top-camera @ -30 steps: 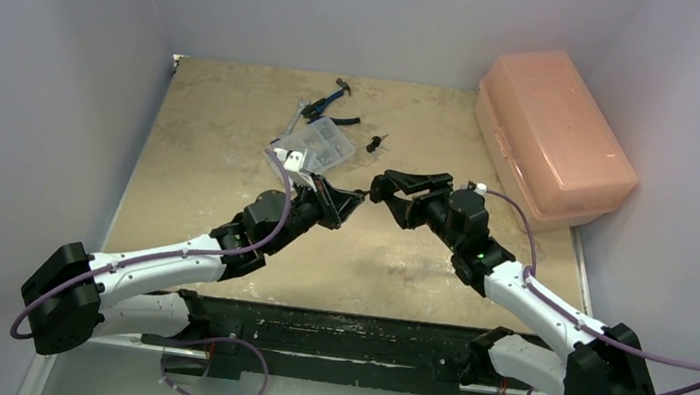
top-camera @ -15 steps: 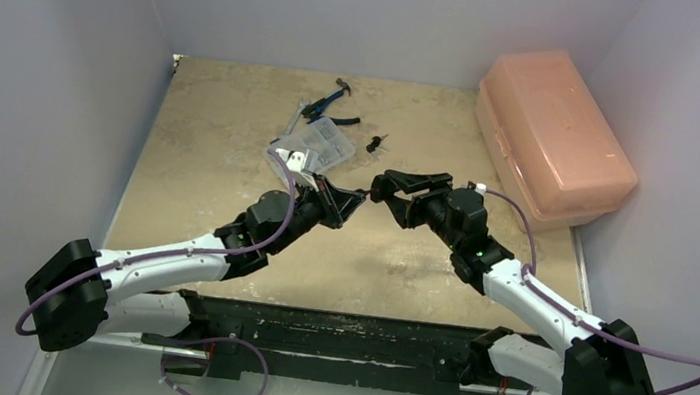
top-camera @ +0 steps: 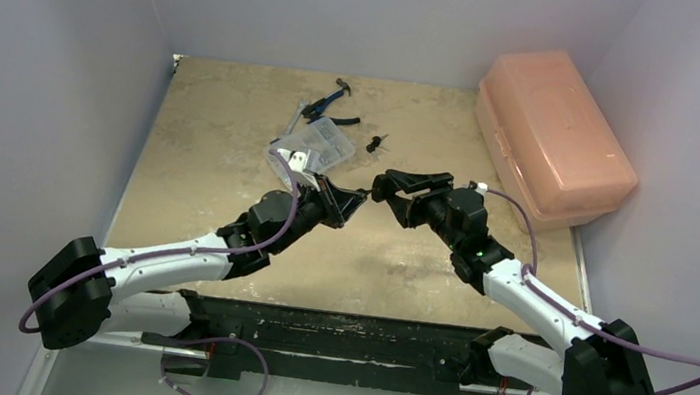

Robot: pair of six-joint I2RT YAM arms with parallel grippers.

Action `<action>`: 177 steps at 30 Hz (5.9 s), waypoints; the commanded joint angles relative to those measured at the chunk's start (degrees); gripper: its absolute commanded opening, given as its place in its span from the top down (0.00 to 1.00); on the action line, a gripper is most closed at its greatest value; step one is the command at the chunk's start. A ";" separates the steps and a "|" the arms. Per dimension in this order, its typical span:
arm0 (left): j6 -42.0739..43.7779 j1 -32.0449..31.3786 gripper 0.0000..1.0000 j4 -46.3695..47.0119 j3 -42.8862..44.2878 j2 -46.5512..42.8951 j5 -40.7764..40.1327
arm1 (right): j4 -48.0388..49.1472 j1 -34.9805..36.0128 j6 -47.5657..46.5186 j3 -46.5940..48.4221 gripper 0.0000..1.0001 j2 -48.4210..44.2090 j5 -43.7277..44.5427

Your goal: Unlock with the key

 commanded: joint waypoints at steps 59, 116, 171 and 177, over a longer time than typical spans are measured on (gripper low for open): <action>12.38 -0.36 1.00 -1.10 3.78 2.68 7.42 | 5.09 1.03 -4.38 5.87 1.00 -0.08 -6.85; 21.40 -0.44 0.28 -13.46 9.46 -0.09 10.83 | -3.50 7.25 -7.21 4.19 1.00 -8.04 6.04; 9.74 1.25 1.00 -6.67 8.85 -0.89 10.09 | -1.23 7.20 -25.49 2.10 0.01 -15.50 10.10; 4.82 2.68 1.00 -3.00 6.33 -4.62 12.62 | 18.44 7.11 -33.43 -5.67 0.01 -17.13 3.38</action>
